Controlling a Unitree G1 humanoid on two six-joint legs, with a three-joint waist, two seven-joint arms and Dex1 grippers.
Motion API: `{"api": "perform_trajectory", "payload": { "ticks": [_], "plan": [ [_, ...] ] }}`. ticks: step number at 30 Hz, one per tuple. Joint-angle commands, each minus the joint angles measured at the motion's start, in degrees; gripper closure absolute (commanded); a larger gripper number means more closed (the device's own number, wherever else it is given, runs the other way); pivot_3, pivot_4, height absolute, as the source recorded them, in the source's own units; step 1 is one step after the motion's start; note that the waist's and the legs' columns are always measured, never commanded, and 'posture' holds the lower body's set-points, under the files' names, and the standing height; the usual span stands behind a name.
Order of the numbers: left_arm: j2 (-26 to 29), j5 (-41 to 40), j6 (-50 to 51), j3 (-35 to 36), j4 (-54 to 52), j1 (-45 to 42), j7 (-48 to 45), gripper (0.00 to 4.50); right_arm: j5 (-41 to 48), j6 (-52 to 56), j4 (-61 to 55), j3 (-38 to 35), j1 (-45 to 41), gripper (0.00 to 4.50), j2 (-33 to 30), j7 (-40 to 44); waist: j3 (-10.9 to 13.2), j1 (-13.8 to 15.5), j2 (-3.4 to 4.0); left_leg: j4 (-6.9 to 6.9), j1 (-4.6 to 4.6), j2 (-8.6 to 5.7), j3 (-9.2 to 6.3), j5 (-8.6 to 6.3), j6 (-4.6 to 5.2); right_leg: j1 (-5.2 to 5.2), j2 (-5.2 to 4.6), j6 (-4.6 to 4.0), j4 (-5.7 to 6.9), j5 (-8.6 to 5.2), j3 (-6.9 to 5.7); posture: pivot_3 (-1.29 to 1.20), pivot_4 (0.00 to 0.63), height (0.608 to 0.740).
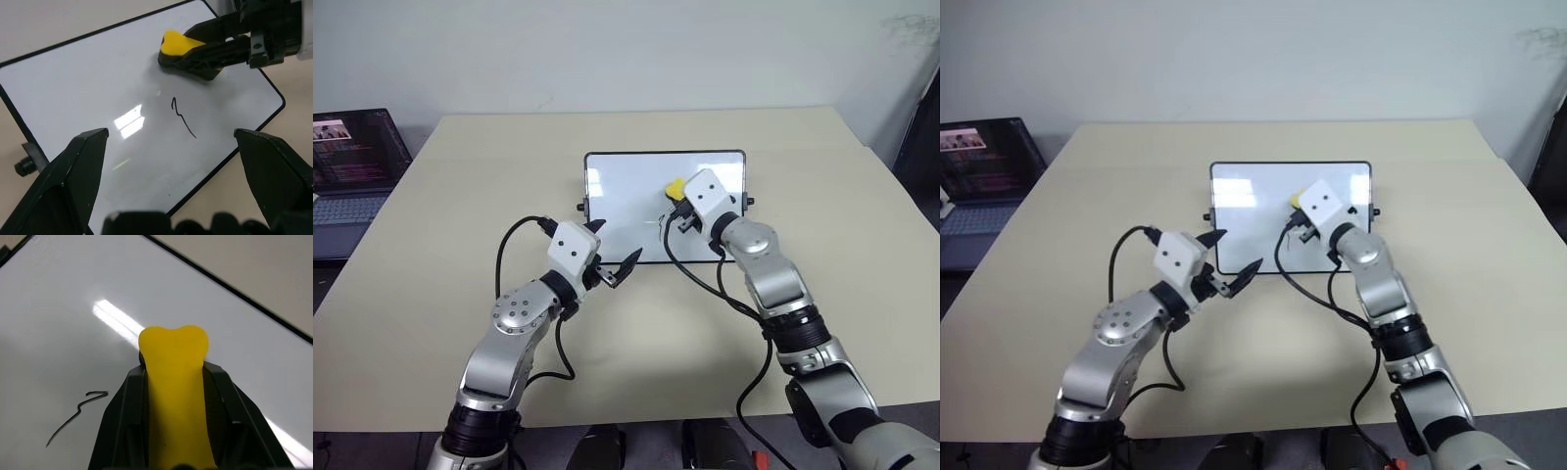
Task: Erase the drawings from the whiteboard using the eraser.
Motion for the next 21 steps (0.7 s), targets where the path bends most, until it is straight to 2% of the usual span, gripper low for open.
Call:
{"api": "perform_trajectory", "payload": {
  "ticks": [1,5,8,15,21],
  "plan": [
    [2.13,-3.18,3.91,4.8,-8.45,3.08,-0.13,0.0,7.03,12.92,-11.75,-6.84,2.28,3.36,0.7,1.84,0.0,-0.09,0.0,-0.02,0.0,0.01,0.0,0.0,0.0,0.0,0.0,0.0,-0.01,0.0,0.01,0.0,0.15,0.74],
    [0.51,-7.05,8.63,8.22,-14.46,8.47,2.63,0.0,16.64,27.57,-21.55,-15.98,6.97,3.36,5.47,0.74,0.0,-0.01,0.0,-0.09,0.0,0.04,-0.01,-0.08,0.13,0.01,0.0,-0.01,-0.07,-0.02,0.04,0.0,0.15,0.74],
    [-0.6,-6.83,9.33,9.0,-16.62,12.0,5.03,0.0,19.05,30.51,-24.84,-19.67,10.8,3.36,5.62,-0.35,0.0,0.11,0.0,-0.07,0.01,0.03,-0.02,-0.1,0.16,0.03,-0.01,-0.01,-0.03,-0.02,0.04,0.0,0.15,0.74],
    [-4.12,-5.46,8.52,4.57,-18.4,16.81,9.14,0.0,20.26,30.33,-28.23,-18.94,16.29,3.36,4.19,-3.03,0.02,0.16,0.03,-0.06,0.05,0.01,0.0,-0.12,0.2,0.07,-0.01,0.0,-0.01,-0.02,0.0,0.0,0.15,0.74],
    [-4.2,-5.18,8.14,3.56,-17.78,16.38,9.49,0.0,21.32,29.44,-27.61,-17.37,16.19,3.36,2.77,-3.83,0.02,0.03,0.03,-0.06,0.06,0.03,0.05,-0.11,0.19,0.08,0.01,0.0,-0.01,-0.03,0.0,0.0,0.15,0.74]
  ]
}}
